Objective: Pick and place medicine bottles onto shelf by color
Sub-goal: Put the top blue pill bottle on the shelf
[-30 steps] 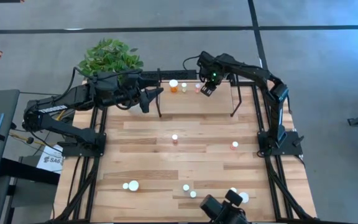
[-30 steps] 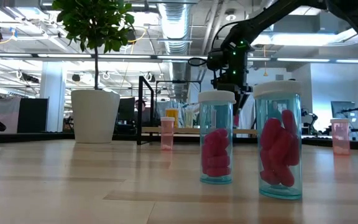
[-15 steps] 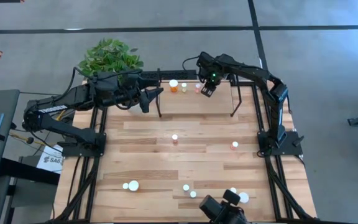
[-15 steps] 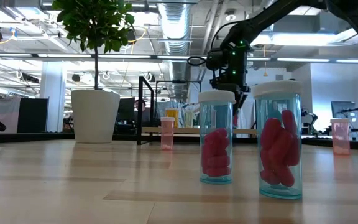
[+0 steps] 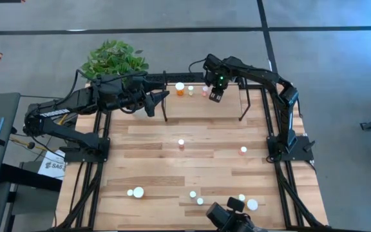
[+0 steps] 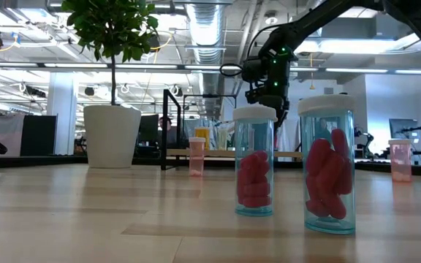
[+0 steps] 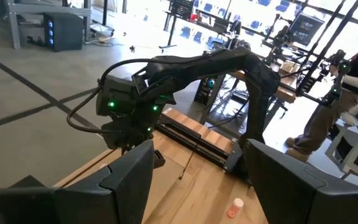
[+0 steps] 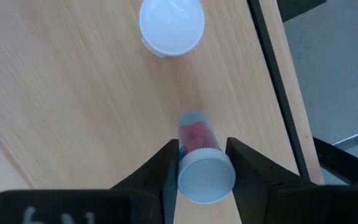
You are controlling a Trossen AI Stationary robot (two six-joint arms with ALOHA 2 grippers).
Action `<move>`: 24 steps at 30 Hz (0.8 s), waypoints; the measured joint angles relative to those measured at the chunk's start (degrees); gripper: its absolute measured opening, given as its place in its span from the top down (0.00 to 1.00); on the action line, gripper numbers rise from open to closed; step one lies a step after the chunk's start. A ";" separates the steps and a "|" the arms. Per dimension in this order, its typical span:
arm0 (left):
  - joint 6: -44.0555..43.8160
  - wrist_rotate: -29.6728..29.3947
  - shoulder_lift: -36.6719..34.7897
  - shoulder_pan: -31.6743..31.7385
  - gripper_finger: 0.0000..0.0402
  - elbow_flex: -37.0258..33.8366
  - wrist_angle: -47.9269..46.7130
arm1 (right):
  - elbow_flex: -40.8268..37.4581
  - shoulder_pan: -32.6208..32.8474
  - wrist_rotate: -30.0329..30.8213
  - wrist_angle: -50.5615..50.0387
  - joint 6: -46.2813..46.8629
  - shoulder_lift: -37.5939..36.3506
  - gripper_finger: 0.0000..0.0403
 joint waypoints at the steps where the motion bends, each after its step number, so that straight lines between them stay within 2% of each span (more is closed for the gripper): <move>1: 0.00 0.00 0.00 0.00 0.41 0.00 0.00 | 0.00 0.02 0.00 0.02 0.02 0.00 0.65; 24: 0.00 0.49 0.00 -0.36 0.41 0.00 -0.11 | -0.02 -0.25 0.02 1.34 -5.26 0.00 0.66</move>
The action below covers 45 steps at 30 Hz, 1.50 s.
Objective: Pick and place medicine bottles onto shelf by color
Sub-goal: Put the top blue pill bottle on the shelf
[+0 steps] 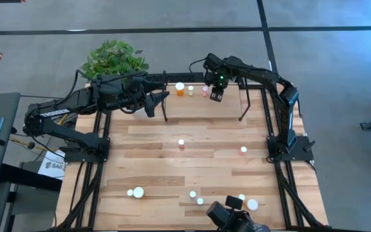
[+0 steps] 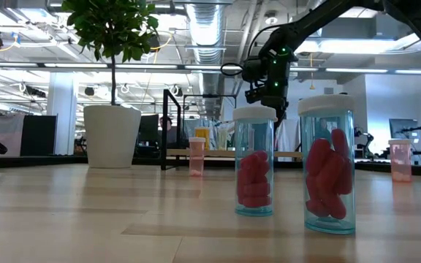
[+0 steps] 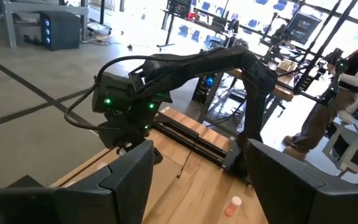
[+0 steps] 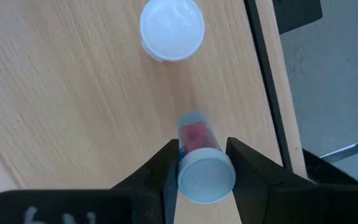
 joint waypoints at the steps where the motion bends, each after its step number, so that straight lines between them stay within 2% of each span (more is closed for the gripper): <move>1: 0.00 0.02 0.00 -0.06 0.41 0.00 0.00 | 0.00 0.00 0.00 0.10 -0.23 0.00 0.66; 8: 0.00 0.01 0.00 -0.42 0.41 0.00 0.02 | 0.00 0.00 0.00 -0.03 -0.42 0.00 0.65; 25: -0.23 -0.03 0.00 -0.42 0.41 -0.01 -1.44 | -0.29 -0.02 -0.39 1.25 -8.08 0.02 0.66; 45: -0.76 -0.42 0.00 -0.42 0.41 -0.02 -1.84 | -0.87 -0.76 -0.44 1.47 -7.71 0.04 0.65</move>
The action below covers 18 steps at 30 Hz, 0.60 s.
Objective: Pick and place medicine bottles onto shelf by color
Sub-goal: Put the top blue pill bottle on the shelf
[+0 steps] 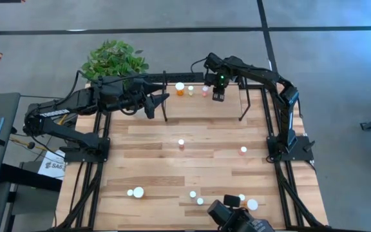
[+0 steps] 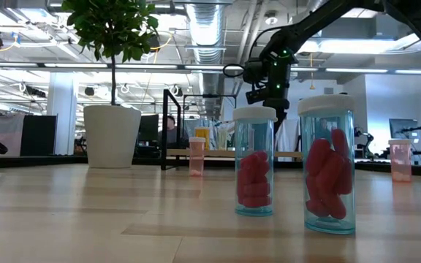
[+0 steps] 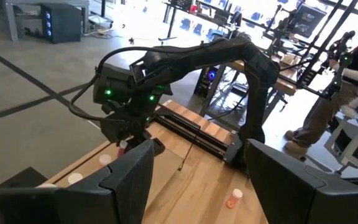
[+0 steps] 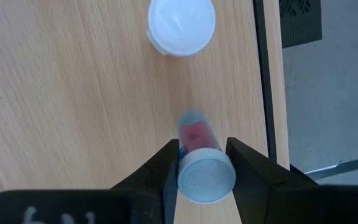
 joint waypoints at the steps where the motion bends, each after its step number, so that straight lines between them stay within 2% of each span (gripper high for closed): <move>1: 0.00 0.00 0.00 0.00 0.41 0.00 0.00 | 0.00 0.00 -0.04 0.24 -0.02 0.00 0.65; 18: -0.78 0.33 0.00 0.00 0.41 0.00 -0.01 | 0.00 -0.09 -0.17 -0.07 0.01 0.00 0.65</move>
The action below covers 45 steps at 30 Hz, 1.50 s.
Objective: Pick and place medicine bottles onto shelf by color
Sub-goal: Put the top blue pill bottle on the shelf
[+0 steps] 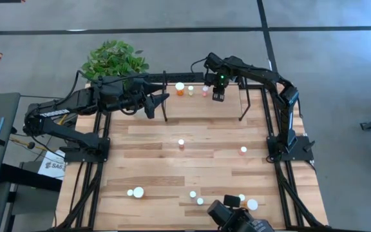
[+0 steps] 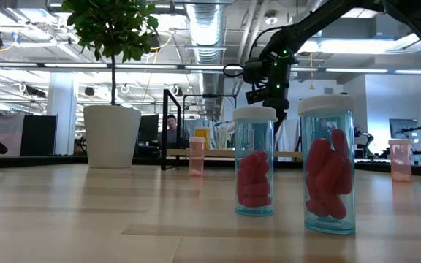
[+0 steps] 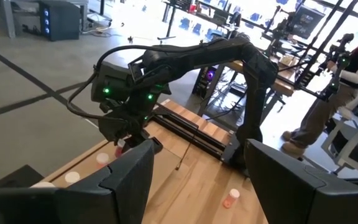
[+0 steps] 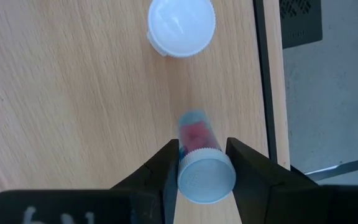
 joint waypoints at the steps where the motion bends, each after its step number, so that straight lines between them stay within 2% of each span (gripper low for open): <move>1: -0.13 0.01 0.00 0.00 0.41 0.01 -0.01 | 0.00 0.06 0.00 0.02 0.07 0.00 0.65; 21: -0.82 0.07 0.00 0.00 0.41 0.00 -0.45 | 0.02 0.24 -0.17 -0.10 4.14 0.00 0.64; 41: -0.93 0.07 0.00 0.00 0.41 0.00 -0.45 | 0.04 0.24 -1.34 0.20 4.67 0.00 0.54; 45: -1.21 0.07 0.00 0.00 0.41 0.01 -0.45 | 0.06 0.24 0.31 -0.47 4.67 -0.04 0.51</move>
